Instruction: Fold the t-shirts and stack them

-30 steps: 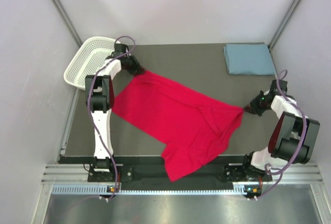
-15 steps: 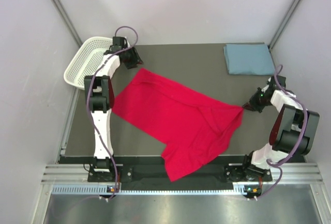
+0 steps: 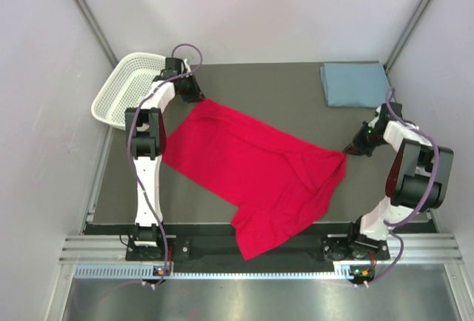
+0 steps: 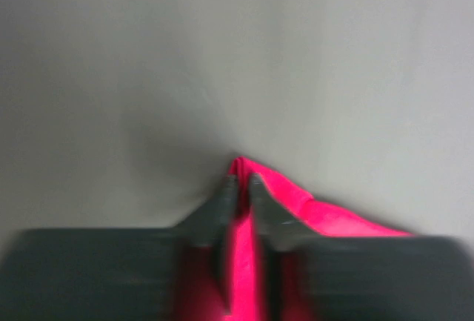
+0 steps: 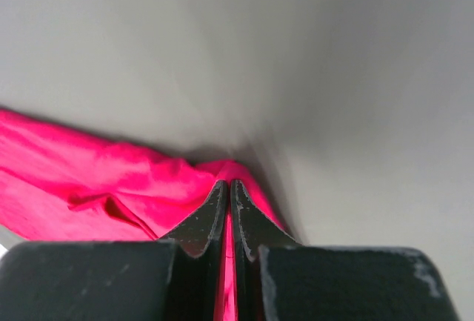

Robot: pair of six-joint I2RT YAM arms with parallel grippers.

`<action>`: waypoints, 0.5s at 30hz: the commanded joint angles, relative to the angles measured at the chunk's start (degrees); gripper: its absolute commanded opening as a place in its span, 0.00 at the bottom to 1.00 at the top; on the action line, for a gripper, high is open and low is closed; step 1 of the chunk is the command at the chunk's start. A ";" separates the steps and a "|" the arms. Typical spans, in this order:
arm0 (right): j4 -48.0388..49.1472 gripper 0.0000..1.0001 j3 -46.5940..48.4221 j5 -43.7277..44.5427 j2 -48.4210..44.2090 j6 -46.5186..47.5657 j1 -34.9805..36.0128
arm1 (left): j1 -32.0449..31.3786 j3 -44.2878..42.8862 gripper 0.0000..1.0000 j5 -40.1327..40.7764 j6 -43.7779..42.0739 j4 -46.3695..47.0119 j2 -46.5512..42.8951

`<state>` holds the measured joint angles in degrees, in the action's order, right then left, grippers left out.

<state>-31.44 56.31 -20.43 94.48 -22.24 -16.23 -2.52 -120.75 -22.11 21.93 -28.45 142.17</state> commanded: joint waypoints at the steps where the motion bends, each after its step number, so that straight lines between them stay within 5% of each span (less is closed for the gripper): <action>1: -1.08 0.00 5.99 1.61 2.55 0.97 0.58 | 0.06 -2.03 0.07 -1.54 1.44 1.11 2.32; 2: -1.17 0.00 6.78 1.70 3.16 0.97 0.67 | 0.24 -2.47 0.00 -0.84 1.62 1.11 2.50; 8: -2.13 0.00 15.64 4.34 7.74 1.50 1.72 | 1.73 -2.12 0.00 13.13 3.55 4.97 -1.18; 15: -4.06 0.00 27.86 5.04 15.90 1.76 3.75 | 4.19 -11.07 0.00 13.15 4.79 3.78 2.84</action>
<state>-35.03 78.39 -16.97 107.85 -21.85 -13.58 -0.64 -124.99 -12.03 26.30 -26.26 144.00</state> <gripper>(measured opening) 0.008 0.013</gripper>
